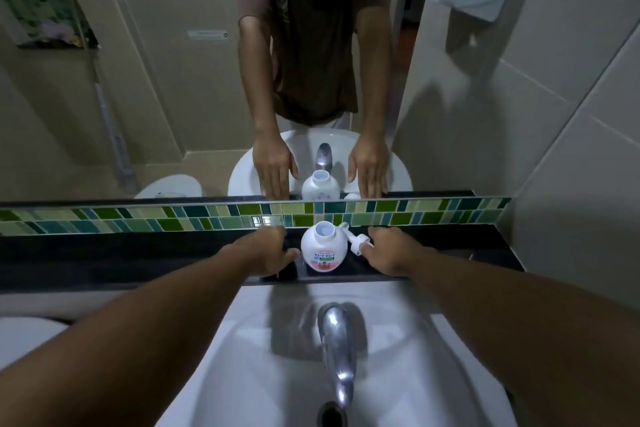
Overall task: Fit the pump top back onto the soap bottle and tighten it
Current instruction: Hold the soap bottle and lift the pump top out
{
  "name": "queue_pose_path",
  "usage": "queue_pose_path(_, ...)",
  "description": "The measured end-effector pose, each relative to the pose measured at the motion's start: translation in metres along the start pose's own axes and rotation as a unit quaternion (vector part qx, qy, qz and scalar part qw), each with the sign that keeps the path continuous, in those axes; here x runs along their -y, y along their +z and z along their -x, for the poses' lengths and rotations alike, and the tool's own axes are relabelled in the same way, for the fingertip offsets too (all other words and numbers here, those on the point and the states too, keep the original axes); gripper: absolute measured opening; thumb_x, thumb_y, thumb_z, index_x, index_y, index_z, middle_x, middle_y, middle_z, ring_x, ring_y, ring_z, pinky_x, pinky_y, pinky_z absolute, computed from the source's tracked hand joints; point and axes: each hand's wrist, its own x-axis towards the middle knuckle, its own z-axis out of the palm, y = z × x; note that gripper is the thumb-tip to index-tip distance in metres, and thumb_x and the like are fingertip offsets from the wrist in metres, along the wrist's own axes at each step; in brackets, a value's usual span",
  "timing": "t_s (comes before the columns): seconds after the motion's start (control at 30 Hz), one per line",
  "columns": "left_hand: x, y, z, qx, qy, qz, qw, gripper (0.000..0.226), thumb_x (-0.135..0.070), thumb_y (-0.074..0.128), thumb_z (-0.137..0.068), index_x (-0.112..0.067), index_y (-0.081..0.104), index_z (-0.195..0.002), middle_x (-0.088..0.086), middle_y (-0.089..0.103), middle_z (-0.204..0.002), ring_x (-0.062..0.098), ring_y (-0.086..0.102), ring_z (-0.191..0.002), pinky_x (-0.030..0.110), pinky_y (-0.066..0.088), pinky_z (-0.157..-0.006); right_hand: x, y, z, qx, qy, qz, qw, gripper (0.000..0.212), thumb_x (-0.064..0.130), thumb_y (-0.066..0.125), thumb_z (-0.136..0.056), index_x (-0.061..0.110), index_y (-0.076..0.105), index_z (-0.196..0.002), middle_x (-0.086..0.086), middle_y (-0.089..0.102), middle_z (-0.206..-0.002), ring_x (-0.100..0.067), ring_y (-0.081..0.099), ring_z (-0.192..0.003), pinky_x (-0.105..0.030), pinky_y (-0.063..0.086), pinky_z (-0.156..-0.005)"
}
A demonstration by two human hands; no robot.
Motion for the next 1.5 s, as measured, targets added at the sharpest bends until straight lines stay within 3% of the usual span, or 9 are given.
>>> queue_pose_path(0.2, -0.007, 0.008, -0.007, -0.001, 0.009, 0.035, 0.999, 0.056, -0.054, 0.072, -0.089, -0.014, 0.059, -0.126, 0.012, 0.069, -0.126, 0.028, 0.062, -0.101, 0.036, 0.050, -0.085, 0.006, 0.007, 0.000, -0.025, -0.003, -0.013, 1.000, 0.031, 0.040, 0.057, -0.102, 0.010, 0.062, -0.110, -0.016, 0.070, -0.122, -0.036, 0.066, -0.111, -0.040, 0.052, -0.090)
queue_pose_path(0.4, -0.020, 0.012, -0.011, -0.034, 0.023, 0.105, 0.994, 0.069, -0.045, 0.087, -0.074, -0.016, 0.058, -0.129, 0.008, 0.070, -0.128, 0.028, 0.067, -0.110, 0.047, 0.056, -0.096, 0.015, 0.010, -0.005, -0.041, 0.001, -0.008, 0.999, 0.026, 0.035, 0.063, -0.099, 0.011, 0.067, -0.108, -0.016, 0.073, -0.114, -0.038, 0.068, -0.106, -0.038, 0.052, -0.083)
queue_pose_path(0.67, -0.025, 0.020, -0.015, -0.068, 0.029, 0.170, 0.983, 0.072, -0.036, 0.094, -0.070, -0.017, 0.060, -0.130, 0.008, 0.072, -0.126, 0.027, 0.068, -0.108, 0.048, 0.056, -0.097, 0.014, 0.019, -0.005, -0.073, 0.018, 0.048, 0.996, 0.035, 0.038, 0.070, -0.097, 0.017, 0.060, -0.123, -0.009, 0.071, -0.122, -0.035, 0.069, -0.112, -0.038, 0.050, -0.086)
queue_pose_path(0.8, -0.023, 0.023, -0.016, -0.077, 0.030, 0.180, 0.980, 0.068, -0.032, 0.095, -0.069, -0.017, 0.062, -0.127, 0.008, 0.073, -0.123, 0.027, 0.069, -0.106, 0.047, 0.056, -0.097, 0.003, 0.021, 0.000, -0.094, 0.012, -0.018, 0.995, 0.032, 0.033, 0.071, -0.096, 0.014, 0.062, -0.120, -0.011, 0.072, -0.119, -0.036, 0.068, -0.106, -0.035, 0.048, -0.078)
queue_pose_path(0.93, -0.023, 0.024, -0.018, -0.075, 0.022, 0.183, 0.980, 0.068, -0.032, 0.096, -0.069, -0.018, 0.063, -0.127, 0.007, 0.074, -0.123, 0.027, 0.069, -0.106, 0.047, 0.057, -0.097, -0.003, 0.010, 0.005, -0.162, -0.011, -0.128, 0.978, 0.023, 0.023, 0.077, -0.087, 0.013, 0.063, -0.102, -0.011, 0.071, -0.101, -0.037, 0.064, -0.091, -0.035, 0.041, -0.069)
queue_pose_path(1.03, -0.023, 0.024, -0.018, -0.076, 0.019, 0.184, 0.980, 0.067, -0.032, 0.096, -0.068, -0.017, 0.064, -0.126, 0.007, 0.074, -0.122, 0.027, 0.069, -0.104, 0.046, 0.057, -0.096, 0.000, -0.006, 0.007, -0.196, -0.042, -0.192, 0.961, 0.029, 0.019, 0.085, -0.077, 0.012, 0.062, -0.094, -0.008, 0.071, -0.091, -0.033, 0.064, -0.081, -0.041, 0.051, -0.069)
queue_pose_path(1.17, -0.024, 0.023, -0.019, -0.078, 0.015, 0.187, 0.979, 0.066, -0.033, 0.097, -0.067, -0.019, 0.065, -0.124, 0.006, 0.075, -0.119, 0.025, 0.068, -0.101, 0.043, 0.057, -0.094, 0.015, -0.030, 0.008, -0.216, -0.093, -0.244, 0.941, 0.036, 0.017, 0.087, -0.075, 0.013, 0.065, -0.104, -0.007, 0.072, -0.099, -0.030, 0.070, -0.087, -0.046, 0.060, -0.079)
queue_pose_path(1.37, -0.019, 0.026, -0.022, -0.075, 0.017, 0.229, 0.970, 0.065, -0.027, 0.100, -0.063, -0.017, 0.071, -0.120, 0.003, 0.078, -0.113, 0.022, 0.073, -0.100, 0.046, 0.058, -0.096, 0.047, -0.051, 0.007, -0.227, -0.143, -0.335, 0.903, 0.039, 0.016, 0.087, -0.081, 0.018, 0.076, -0.119, -0.002, 0.071, -0.111, -0.016, 0.076, -0.094, -0.028, 0.061, -0.087)
queue_pose_path(1.5, -0.017, 0.028, -0.021, -0.076, 0.024, 0.247, 0.966, 0.063, -0.025, 0.101, -0.061, -0.017, 0.074, -0.117, 0.001, 0.080, -0.111, 0.018, 0.075, -0.098, 0.046, 0.059, -0.096, 0.057, -0.046, 0.008, -0.204, -0.140, -0.395, 0.885, 0.042, 0.014, 0.087, -0.085, 0.012, 0.074, -0.124, 0.000, 0.081, -0.110, -0.012, 0.079, -0.096, -0.030, 0.063, -0.091)
